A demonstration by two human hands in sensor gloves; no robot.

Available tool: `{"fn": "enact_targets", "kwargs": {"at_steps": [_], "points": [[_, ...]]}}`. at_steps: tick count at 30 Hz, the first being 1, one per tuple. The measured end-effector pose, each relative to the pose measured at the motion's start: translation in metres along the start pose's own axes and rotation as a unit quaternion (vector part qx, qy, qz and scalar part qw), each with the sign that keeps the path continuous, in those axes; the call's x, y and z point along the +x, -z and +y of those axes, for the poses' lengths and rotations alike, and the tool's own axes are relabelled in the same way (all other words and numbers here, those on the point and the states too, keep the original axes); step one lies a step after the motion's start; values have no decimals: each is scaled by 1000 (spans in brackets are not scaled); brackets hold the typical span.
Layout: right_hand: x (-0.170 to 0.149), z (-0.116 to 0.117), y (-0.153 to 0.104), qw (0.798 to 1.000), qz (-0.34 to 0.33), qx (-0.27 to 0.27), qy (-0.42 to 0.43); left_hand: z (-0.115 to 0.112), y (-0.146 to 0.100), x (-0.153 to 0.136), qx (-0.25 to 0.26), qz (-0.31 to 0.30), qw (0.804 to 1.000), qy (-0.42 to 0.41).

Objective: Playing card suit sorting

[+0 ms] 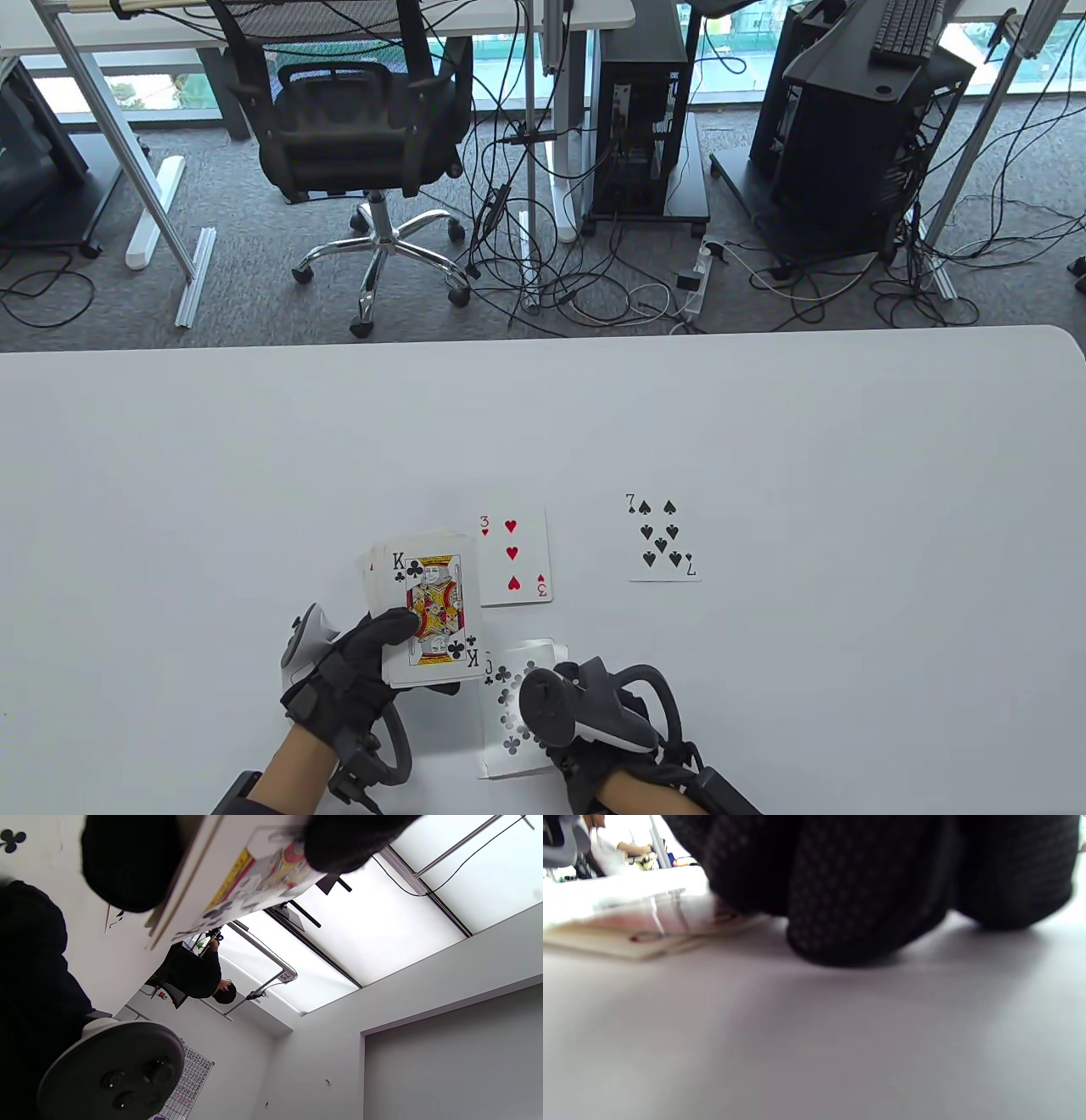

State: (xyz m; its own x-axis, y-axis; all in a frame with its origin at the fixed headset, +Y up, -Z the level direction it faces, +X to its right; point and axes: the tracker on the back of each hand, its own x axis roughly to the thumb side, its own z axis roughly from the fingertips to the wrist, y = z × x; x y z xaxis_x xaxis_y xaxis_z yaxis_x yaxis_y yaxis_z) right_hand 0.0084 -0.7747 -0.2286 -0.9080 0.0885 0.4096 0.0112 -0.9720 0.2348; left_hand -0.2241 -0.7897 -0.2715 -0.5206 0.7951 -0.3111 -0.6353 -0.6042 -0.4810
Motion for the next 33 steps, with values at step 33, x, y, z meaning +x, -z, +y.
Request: {"fn": "enact_targets", "kwargs": {"at_steps": [33], "points": [[0, -58, 20, 908, -76, -212, 354, -3, 4, -5, -26, 21, 999, 16]]}}
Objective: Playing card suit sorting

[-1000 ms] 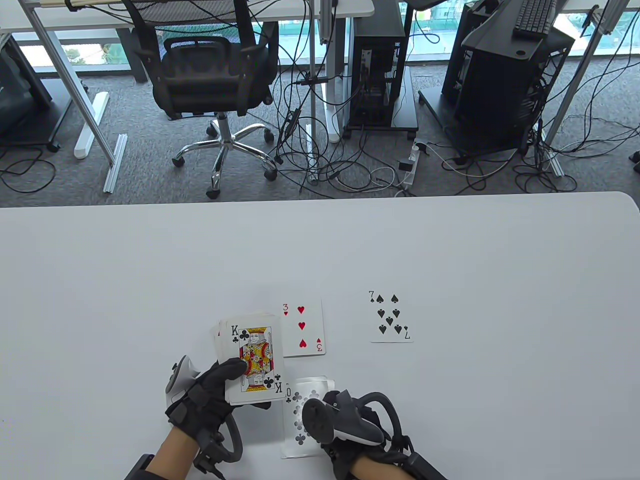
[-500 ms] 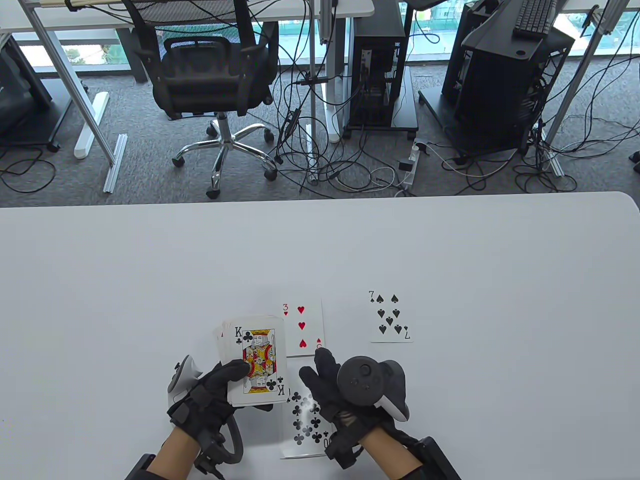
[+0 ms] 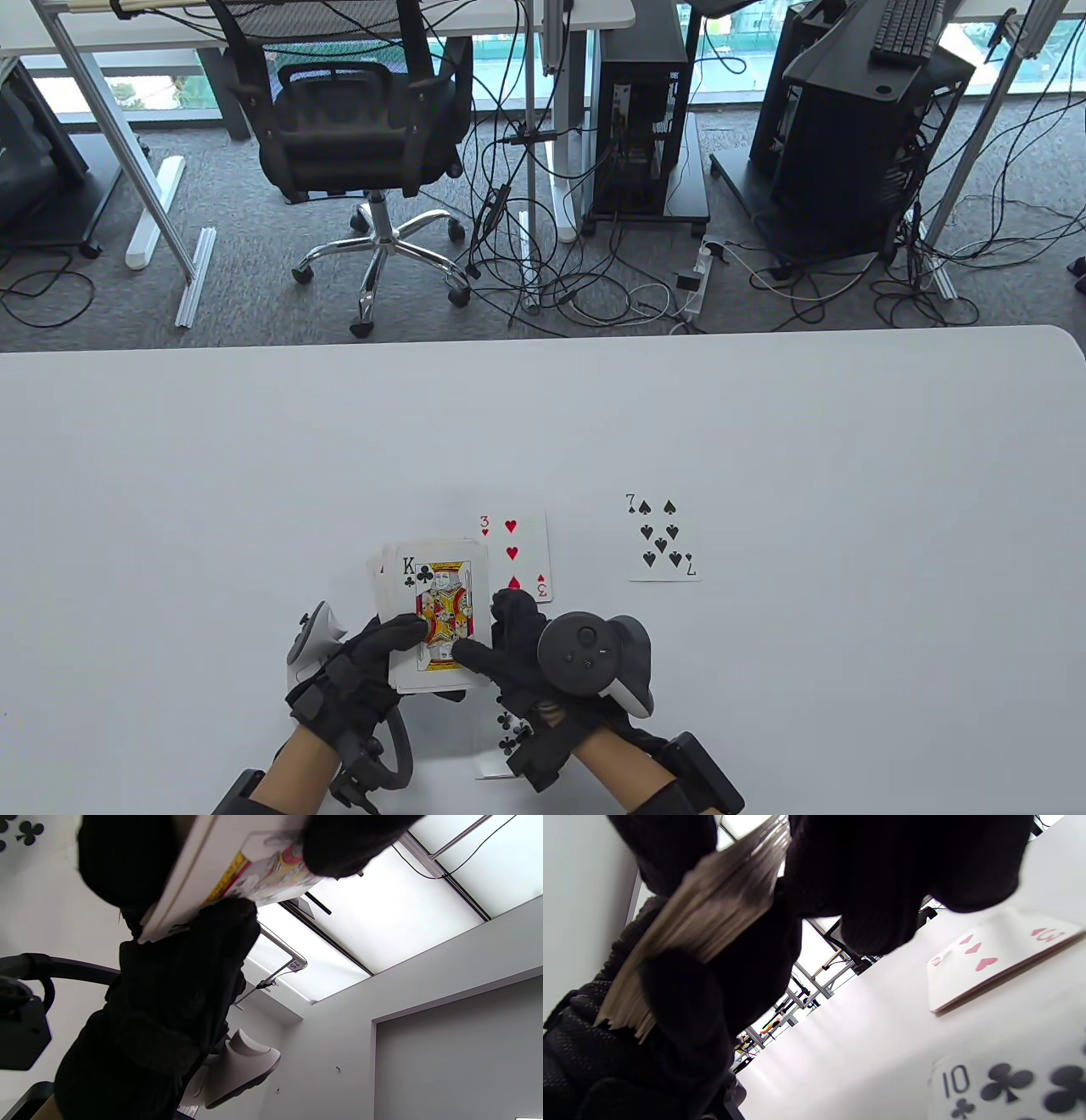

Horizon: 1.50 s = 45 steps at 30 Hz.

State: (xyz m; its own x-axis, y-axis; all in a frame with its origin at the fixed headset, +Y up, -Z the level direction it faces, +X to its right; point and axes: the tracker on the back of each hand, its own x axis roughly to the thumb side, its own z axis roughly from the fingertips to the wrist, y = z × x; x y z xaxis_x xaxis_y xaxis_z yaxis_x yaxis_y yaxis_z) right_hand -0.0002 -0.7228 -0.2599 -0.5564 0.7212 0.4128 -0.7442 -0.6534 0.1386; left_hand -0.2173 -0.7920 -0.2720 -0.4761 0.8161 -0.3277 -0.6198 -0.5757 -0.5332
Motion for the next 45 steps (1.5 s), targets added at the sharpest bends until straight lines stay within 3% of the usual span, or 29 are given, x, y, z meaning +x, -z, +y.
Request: {"fn": "enact_targets", "kwargs": {"at_steps": [11, 23, 30, 35, 42, 45], "points": [[-16, -15, -3, 998, 18, -26, 56, -1, 2, -2, -11, 4, 1000, 5], [-60, -52, -29, 983, 111, -91, 111, 1, -1, 2, 17, -17, 1000, -14], [-62, -29, -38, 987, 145, 41, 56, 6, -3, 5, 30, -23, 999, -15], [-46, -3, -42, 982, 121, 124, -70, 7, -4, 5, 27, -20, 999, -13], [-30, 23, -46, 942, 84, 214, -245, 6, -4, 5, 25, -17, 999, -14], [-23, 37, -47, 914, 63, 246, -316, 6, -4, 5, 26, -17, 999, -14]]}}
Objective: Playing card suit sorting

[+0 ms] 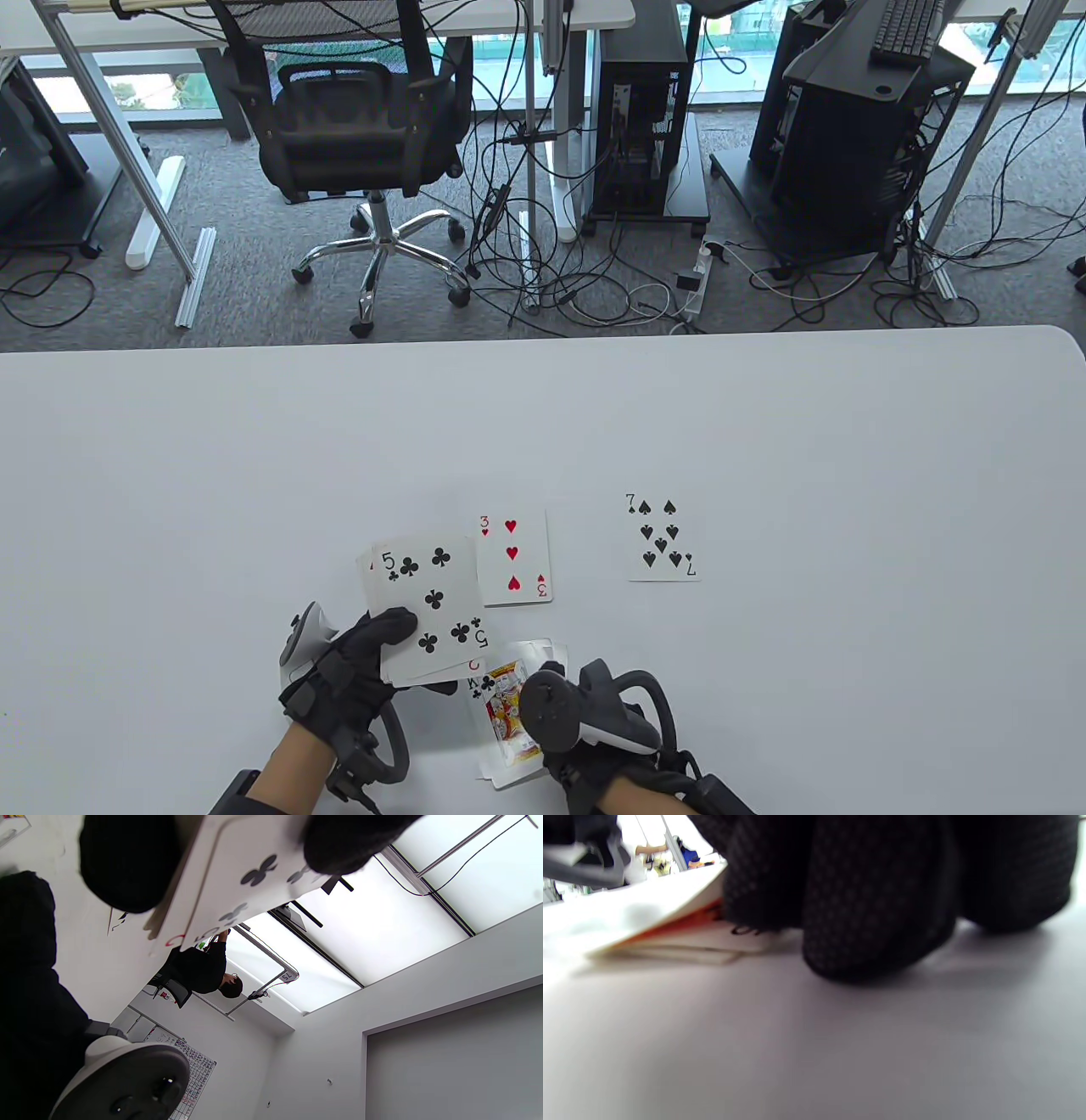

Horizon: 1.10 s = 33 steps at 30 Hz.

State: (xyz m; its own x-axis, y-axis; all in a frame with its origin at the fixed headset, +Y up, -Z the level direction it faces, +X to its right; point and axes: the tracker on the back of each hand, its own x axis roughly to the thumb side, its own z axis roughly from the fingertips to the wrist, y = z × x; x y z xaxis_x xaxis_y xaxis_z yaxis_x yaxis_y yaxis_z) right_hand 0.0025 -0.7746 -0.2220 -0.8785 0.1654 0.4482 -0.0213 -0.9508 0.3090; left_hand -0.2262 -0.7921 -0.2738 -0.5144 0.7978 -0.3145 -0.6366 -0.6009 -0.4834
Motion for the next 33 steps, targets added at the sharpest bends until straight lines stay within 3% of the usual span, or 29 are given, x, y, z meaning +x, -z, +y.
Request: {"fn": "enact_targets", "kwargs": {"at_steps": [11, 16, 20, 25, 29, 33], "points": [[8, 1, 0, 998, 4, 21, -54, -1, 0, -1, -1, 5, 1000, 0], [-1, -9, -1, 1000, 11, 0, -7, -1, 0, -1, -3, 7, 1000, 1], [-15, -27, -5, 993, 11, -91, 70, -2, 1, -3, -8, 12, 1000, 2], [-26, -44, -14, 965, -17, -208, 156, -8, 4, -9, -21, 25, 999, 6], [-26, -52, -18, 943, -54, -261, 198, -13, 6, -13, -33, 35, 999, 11], [-22, -51, -18, 924, -80, -274, 255, -17, 7, -17, -40, 43, 998, 13]]}}
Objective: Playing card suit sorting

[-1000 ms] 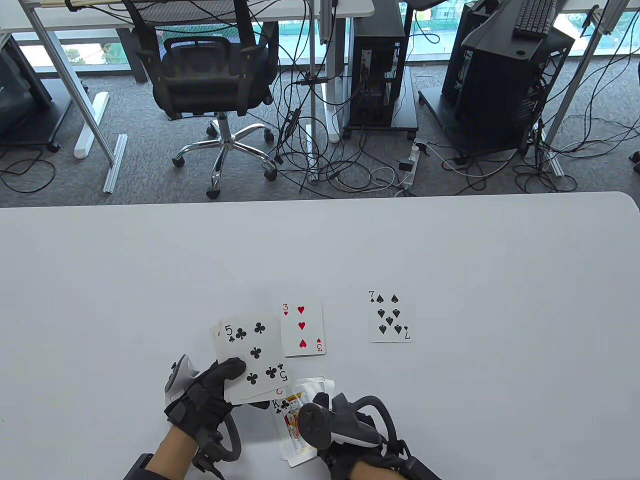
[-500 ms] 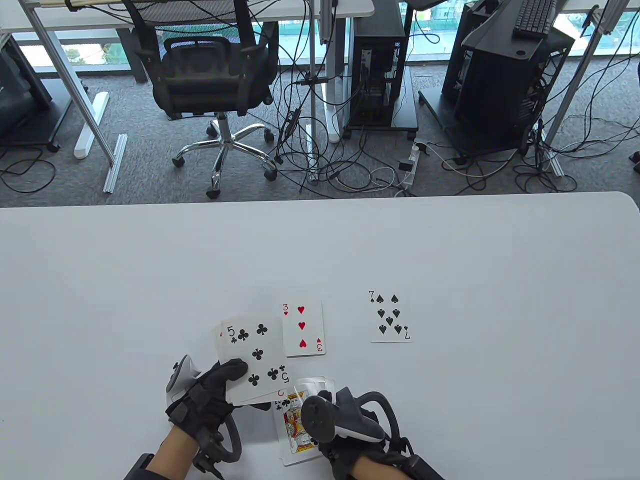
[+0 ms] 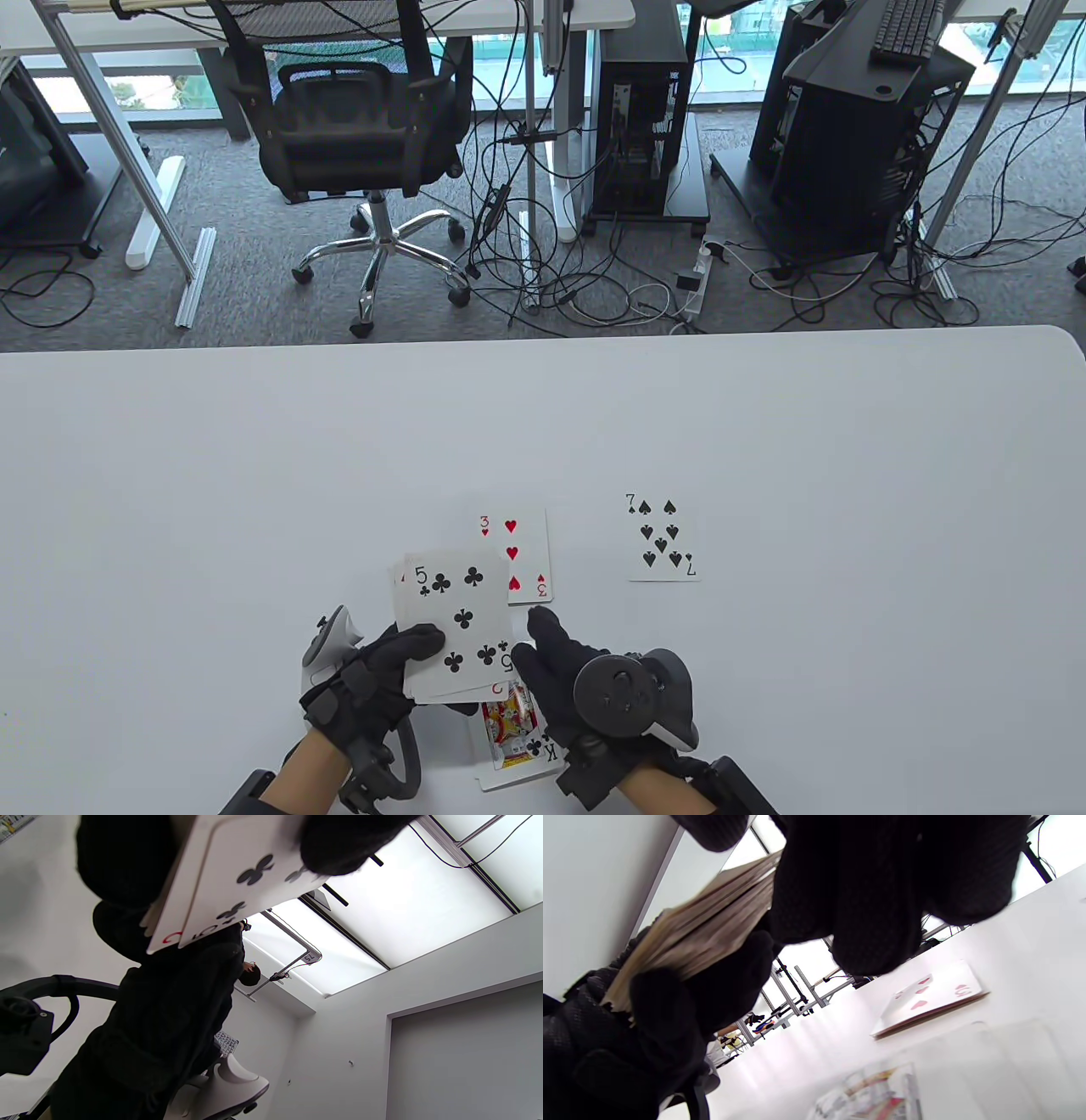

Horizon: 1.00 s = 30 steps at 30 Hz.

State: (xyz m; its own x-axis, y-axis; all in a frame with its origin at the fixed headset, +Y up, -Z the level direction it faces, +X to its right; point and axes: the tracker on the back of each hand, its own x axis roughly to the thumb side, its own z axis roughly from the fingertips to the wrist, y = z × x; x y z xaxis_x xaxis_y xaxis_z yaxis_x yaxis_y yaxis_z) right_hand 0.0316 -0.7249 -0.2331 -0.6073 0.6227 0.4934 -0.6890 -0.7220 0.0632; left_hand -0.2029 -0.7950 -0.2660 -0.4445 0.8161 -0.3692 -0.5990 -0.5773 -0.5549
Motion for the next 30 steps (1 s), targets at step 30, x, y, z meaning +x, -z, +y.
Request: {"fn": "enact_targets", "kwargs": {"at_steps": [30], "points": [[-37, -13, -4, 985, 101, -91, 102, -4, 1, 2, 1, -11, 1000, -4]]}}
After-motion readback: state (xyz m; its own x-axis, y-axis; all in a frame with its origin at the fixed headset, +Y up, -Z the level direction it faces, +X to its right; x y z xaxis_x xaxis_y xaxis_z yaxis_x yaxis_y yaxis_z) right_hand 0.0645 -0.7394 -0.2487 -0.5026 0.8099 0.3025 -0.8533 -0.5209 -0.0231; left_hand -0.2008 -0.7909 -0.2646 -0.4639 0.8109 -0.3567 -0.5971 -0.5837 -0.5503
